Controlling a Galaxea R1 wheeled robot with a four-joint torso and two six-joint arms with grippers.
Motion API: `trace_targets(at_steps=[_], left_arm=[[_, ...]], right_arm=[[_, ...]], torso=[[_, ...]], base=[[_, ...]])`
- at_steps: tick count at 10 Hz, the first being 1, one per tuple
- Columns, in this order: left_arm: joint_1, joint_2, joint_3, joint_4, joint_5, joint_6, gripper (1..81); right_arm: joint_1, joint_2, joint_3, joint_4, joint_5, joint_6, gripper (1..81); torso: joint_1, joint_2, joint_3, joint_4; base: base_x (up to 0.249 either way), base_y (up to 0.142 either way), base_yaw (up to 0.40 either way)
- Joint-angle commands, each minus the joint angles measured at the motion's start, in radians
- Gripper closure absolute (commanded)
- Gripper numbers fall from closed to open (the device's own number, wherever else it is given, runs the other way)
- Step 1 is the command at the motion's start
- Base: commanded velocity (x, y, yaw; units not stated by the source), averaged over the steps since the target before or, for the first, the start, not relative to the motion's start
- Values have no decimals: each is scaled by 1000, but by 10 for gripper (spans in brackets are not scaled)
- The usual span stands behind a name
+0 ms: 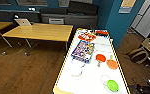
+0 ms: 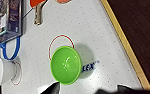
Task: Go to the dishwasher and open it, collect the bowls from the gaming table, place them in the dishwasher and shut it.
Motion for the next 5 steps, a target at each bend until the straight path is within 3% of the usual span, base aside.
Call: trace_targets(at_steps=[1, 2, 3, 4, 5], left_arm=[[-2, 0, 8, -2, 67, 0, 10], [-2, -3, 8, -4, 67, 0, 10], [-2, -4, 6, -8, 67, 0, 10], [-2, -5, 6, -10, 67, 0, 10], [-2, -5, 5, -10, 67, 0, 10]], right_arm=[[194, 10, -43, 41, -79, 21, 10], [200, 42, -61, 44, -103, 21, 10], [191, 83, -90, 44, -112, 21, 10], [173, 116, -118, 44, -112, 21, 10], [162, 130, -135, 44, -112, 21, 10]], torso=[[0, 0, 0, 0], [0, 0, -34, 0], [0, 0, -42, 0], [0, 0, -94, 0], [0, 1, -71, 0]], base=[[0, 0, 0], [0, 0, 0], [0, 0, 0], [0, 0, 0], [0, 0, 0]])
